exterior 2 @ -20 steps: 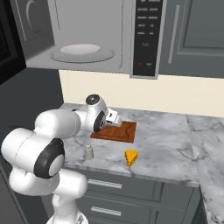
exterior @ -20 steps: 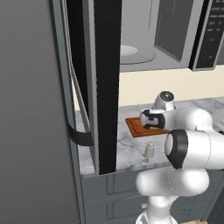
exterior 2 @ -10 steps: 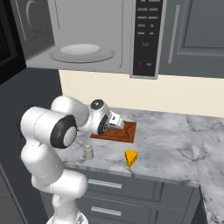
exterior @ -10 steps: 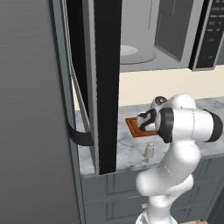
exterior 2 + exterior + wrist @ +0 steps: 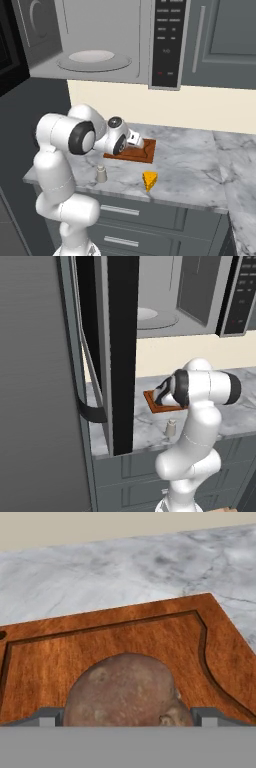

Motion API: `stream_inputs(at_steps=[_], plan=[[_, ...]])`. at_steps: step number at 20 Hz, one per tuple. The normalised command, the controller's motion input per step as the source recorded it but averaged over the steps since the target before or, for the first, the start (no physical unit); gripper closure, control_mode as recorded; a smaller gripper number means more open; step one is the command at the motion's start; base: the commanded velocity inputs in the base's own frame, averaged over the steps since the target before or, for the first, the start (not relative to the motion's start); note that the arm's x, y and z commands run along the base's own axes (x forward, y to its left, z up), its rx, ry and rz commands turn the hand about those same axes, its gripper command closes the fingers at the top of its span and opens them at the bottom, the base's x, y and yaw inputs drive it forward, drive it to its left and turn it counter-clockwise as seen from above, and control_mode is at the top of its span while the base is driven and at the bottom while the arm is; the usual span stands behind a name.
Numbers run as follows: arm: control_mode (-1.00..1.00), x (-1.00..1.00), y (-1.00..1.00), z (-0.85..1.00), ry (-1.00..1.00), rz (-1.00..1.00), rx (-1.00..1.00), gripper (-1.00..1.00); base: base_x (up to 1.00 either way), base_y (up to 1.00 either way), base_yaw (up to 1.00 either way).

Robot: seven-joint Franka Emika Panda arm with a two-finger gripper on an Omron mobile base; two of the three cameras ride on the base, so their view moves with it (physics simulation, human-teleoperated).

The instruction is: Retrieve the reheated potato from the microwave, then place the potato, cheese, and condiment on the cutting board.

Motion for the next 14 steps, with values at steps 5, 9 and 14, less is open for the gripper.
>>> stream_inputs(at_steps=[5,9,14], plan=[[-1.0,0.12,-0.06,-0.18,0.0,0.0,0.0,-1.0,0.0,0.0,0.0],[-1.0,0.09,0.0,-0.07,0.01,0.0,0.0,-1.0,0.0,0.0,0.0],[-1.0,0.0,0.0,0.0,0.03,0.0,0.02,-1.0,0.0,0.0,0.0]])
